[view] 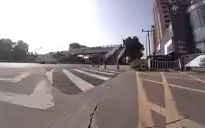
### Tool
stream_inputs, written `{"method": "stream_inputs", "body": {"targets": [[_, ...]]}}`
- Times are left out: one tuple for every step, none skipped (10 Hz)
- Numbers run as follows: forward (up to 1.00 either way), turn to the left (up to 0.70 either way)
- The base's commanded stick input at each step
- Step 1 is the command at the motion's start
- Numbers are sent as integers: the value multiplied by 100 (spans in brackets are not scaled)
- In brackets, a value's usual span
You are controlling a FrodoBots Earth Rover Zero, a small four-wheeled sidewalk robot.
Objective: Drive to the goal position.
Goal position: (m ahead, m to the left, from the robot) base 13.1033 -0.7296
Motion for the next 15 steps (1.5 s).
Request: {"method": "stream_inputs", "body": {"targets": [[70, 0], [70, 0], [70, 0], [70, 0], [70, 0], [70, 0], [70, 0], [70, 0], [70, 0], [70, 0], [70, 0], [70, 0], [70, 0], [70, 0], [70, 0]]}}
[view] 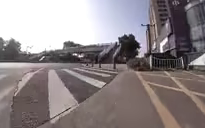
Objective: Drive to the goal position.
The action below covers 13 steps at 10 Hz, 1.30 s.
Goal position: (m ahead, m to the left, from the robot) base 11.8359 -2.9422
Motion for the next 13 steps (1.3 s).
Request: {"method": "stream_inputs", "body": {"targets": [[70, 0], [70, 0], [70, 0], [70, 0], [70, 0], [70, 0], [70, -1], [70, -1], [70, -2], [70, -6], [70, -11], [70, -8], [70, -3]]}}
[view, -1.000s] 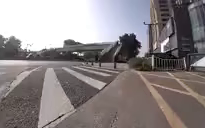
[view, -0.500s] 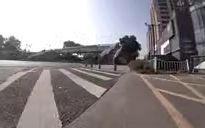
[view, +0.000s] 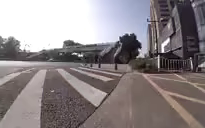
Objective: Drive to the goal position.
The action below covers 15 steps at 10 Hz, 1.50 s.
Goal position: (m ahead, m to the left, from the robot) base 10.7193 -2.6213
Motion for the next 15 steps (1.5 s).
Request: {"method": "stream_inputs", "body": {"targets": [[70, 0], [70, 0], [70, 0], [70, 0], [70, 0], [70, 0], [70, 0], [70, 0], [70, 0], [70, -1], [70, -4], [70, -10], [70, -12], [70, -12], [70, -12]]}}
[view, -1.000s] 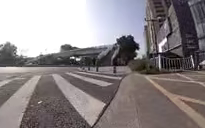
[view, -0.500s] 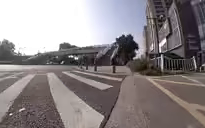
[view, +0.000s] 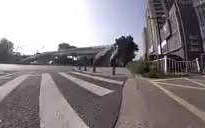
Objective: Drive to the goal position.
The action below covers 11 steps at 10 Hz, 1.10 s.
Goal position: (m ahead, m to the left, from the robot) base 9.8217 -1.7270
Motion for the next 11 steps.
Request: {"method": "stream_inputs", "body": {"targets": [[70, -12], [70, -10], [70, -2], [70, 0], [70, 0], [70, 0], [70, -1], [70, -13], [70, -13], [70, -13], [70, -13]]}}
